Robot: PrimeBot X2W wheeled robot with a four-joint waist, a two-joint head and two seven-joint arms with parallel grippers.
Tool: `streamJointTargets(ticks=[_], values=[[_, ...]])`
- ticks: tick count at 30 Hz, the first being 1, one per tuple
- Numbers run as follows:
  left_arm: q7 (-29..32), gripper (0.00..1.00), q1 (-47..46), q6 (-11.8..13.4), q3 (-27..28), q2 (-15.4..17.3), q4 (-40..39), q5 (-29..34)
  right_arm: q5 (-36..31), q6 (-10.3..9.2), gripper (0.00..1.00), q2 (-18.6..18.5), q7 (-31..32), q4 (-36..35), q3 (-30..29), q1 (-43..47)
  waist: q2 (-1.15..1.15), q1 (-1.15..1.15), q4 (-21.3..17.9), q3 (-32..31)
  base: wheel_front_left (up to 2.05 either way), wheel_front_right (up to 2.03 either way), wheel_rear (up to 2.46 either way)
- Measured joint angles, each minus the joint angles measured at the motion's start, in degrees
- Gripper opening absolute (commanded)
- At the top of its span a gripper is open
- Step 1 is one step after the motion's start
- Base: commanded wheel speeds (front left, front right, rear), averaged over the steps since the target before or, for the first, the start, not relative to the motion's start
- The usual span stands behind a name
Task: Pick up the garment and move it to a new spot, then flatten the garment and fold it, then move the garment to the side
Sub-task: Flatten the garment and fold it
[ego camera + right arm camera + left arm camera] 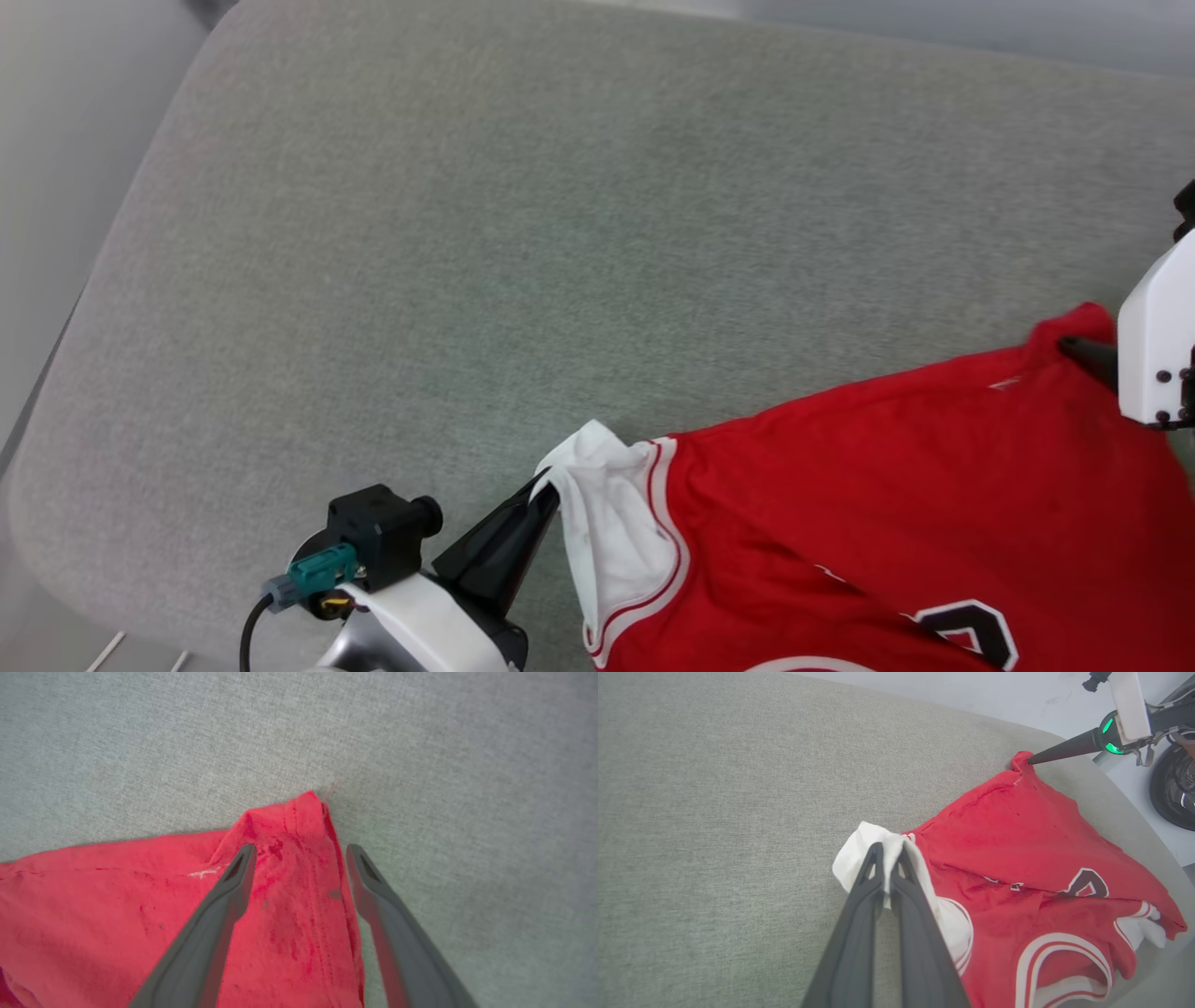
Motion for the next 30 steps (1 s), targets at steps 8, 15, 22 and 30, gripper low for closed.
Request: streamJointTargets(ticks=[8,15,22,30], values=[[-0.5,0.00,-1.6,-1.3,-0.8,-2.6,0.0,-1.4,-2.1,0.00,1.00,-2.1,0.6,4.0,0.2,-1.3,0.00,0.00,4.4,3.9,0.00,0.00,0.00],[-1.0,0.00,-2.0,-1.7,-1.0,-3.0,0.9,-1.6,-2.2,0.01,0.44,-3.9,-0.1,5.2,0.4,-0.7,0.00,-0.02,6.2,5.5,0.00,0.00,0.00],[-1.4,0.00,-2.2,-1.7,-0.6,-2.7,1.6,-1.5,-1.5,-0.01,0.00,-3.7,-4.1,7.6,0.4,-0.8,0.00,-0.02,5.7,4.0,0.00,0.00,0.00],[-1.4,0.00,-2.1,0.0,1.3,-0.2,0.6,-1.1,1.7,0.00,0.00,-3.3,-10.8,8.2,2.8,-0.9,0.00,-0.02,3.2,-1.3,0.00,0.00,0.00]])
